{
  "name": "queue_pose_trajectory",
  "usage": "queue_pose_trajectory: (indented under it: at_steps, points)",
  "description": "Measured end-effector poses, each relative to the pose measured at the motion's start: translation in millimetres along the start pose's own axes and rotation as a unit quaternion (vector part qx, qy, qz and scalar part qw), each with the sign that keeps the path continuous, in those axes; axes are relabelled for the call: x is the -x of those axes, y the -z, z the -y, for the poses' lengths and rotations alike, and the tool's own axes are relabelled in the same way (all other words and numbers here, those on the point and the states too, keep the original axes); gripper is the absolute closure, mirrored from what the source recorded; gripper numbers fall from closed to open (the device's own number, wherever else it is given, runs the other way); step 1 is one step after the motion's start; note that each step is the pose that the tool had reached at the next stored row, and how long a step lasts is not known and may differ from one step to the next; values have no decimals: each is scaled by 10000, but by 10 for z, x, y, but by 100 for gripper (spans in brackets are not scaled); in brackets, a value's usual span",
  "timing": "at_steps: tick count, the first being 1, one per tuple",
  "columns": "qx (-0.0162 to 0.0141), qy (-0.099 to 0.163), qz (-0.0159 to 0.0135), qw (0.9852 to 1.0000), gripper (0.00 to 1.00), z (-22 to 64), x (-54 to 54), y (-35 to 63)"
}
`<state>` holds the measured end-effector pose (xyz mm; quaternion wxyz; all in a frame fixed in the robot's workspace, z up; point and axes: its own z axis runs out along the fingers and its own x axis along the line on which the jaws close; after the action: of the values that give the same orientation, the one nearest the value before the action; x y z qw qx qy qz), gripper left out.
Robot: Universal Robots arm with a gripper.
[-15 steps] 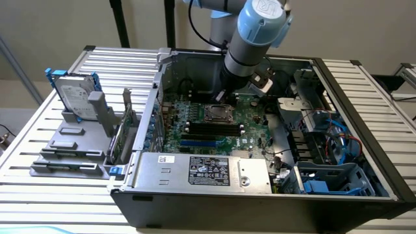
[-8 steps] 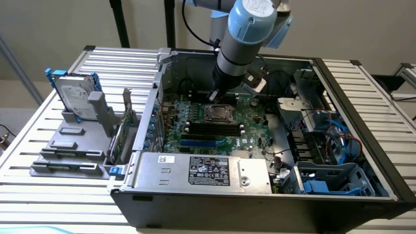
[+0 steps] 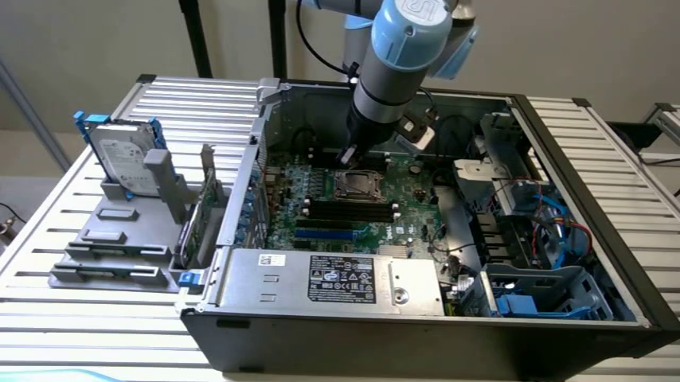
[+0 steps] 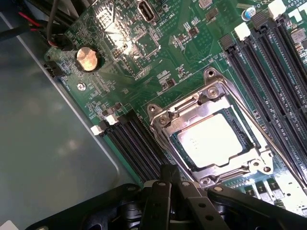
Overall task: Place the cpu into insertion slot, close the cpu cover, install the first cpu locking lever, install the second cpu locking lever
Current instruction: 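Install the second cpu locking lever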
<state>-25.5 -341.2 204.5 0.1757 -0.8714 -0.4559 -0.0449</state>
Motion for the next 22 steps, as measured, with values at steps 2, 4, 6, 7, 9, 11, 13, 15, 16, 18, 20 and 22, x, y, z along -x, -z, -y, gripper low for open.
queue_pose_trajectory:
  at_steps: [2, 4, 6, 7, 9, 11, 13, 15, 16, 18, 20, 22]
  points:
    - [0, 0, 0, 10000, 89, 0, 0, 0]
    - [0, 0, 0, 10000, 89, 0, 0, 0]
    - [0, 0, 0, 10000, 89, 0, 0, 0]
    - [0, 0, 0, 10000, 89, 0, 0, 0]
    - [0, 0, 0, 10000, 89, 0, 0, 0]
    - [-4, -2, 4, 10000, 89, -12, 21, 19]
    - [-15, -7, 10, 10000, 89, -33, 54, 60]
    - [-17, -7, 11, 10000, 89, -55, 92, 107]
    - [-17, -7, 12, 10000, 89, -68, 114, 128]
    - [-17, -7, 11, 10000, 89, -94, 158, 165]
    - [-17, -7, 11, 10000, 89, -107, 200, 198]
    - [-17, -8, 11, 10000, 89, -110, 244, 229]
